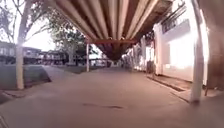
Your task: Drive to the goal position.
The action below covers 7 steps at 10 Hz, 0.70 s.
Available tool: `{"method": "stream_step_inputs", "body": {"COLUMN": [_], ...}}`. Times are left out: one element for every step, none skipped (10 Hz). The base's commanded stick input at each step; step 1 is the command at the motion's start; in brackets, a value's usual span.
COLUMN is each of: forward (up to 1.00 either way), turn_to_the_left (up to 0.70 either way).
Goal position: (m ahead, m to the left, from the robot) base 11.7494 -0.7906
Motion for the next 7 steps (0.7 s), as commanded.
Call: {"method": "stream_step_inputs", "body": {"forward": [0.7,0.7,0.7,0.7,0.7,0.7,0.7], "turn_to_the_left": [0.0,0.0,0.0,0.0,0.0,0.0,0.0]}}
